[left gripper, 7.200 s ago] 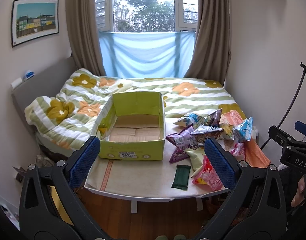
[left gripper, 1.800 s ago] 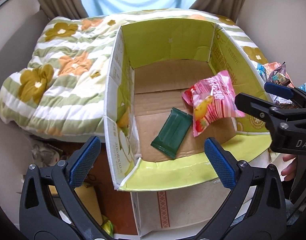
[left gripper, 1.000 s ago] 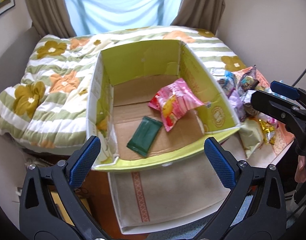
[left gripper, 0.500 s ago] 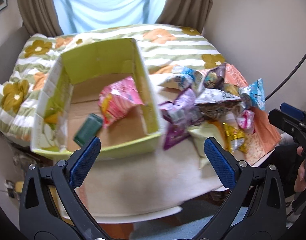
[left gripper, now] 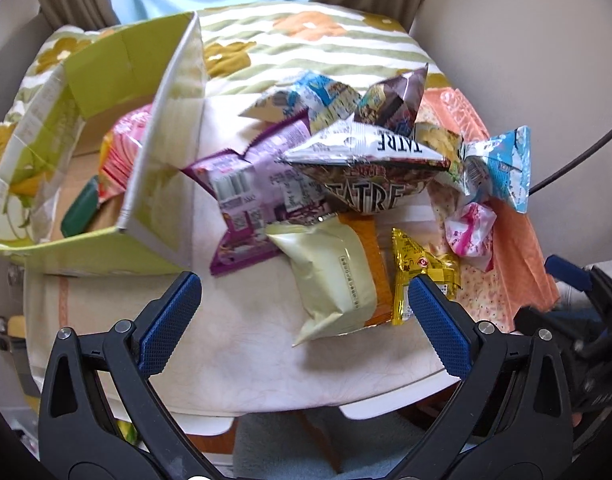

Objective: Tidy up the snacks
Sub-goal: 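Grasp the cream-orange bag with the left tool while the right tool grasps the yellow-gold bag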

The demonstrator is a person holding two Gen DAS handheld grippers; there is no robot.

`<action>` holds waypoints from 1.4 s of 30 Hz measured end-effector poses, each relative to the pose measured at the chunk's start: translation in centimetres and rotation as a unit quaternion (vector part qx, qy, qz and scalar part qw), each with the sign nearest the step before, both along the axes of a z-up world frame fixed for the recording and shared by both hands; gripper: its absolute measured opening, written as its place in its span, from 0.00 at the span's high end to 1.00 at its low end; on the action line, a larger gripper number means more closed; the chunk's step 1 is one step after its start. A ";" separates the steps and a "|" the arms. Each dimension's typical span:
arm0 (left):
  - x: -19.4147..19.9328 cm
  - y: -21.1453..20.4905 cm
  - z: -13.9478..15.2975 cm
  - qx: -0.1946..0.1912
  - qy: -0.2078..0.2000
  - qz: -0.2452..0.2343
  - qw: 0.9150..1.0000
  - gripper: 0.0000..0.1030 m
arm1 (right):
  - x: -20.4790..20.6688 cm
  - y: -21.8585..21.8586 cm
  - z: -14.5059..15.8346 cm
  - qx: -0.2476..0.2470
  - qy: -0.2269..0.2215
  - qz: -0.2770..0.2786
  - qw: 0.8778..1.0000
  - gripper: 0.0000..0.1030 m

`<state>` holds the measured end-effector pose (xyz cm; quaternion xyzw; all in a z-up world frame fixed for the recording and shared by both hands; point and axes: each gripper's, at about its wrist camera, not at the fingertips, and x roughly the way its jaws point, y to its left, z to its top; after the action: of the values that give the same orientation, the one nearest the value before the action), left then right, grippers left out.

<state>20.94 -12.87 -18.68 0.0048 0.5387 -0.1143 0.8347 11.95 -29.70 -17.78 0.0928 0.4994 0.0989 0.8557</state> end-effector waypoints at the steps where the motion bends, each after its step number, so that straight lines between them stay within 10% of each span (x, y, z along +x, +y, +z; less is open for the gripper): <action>1: 0.3 -0.4 -0.6 0.001 0.008 0.001 1.000 0.00 | 0.0 -0.1 -0.8 0.005 0.007 0.006 1.000 0.00; 15: 2.8 -3.7 -8.4 0.014 0.056 -0.011 0.998 0.00 | 1.8 0.2 -9.3 -0.001 0.033 0.064 0.997 0.00; 42: 0.0 -3.0 -9.4 0.022 0.055 -0.009 0.998 0.35 | 1.9 5.7 -10.5 -0.146 -0.032 0.246 0.958 0.10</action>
<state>20.93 -15.82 -28.07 0.0221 0.5863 -0.1099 0.8023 13.83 -24.04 -28.28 -0.1619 0.4885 0.2353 0.8245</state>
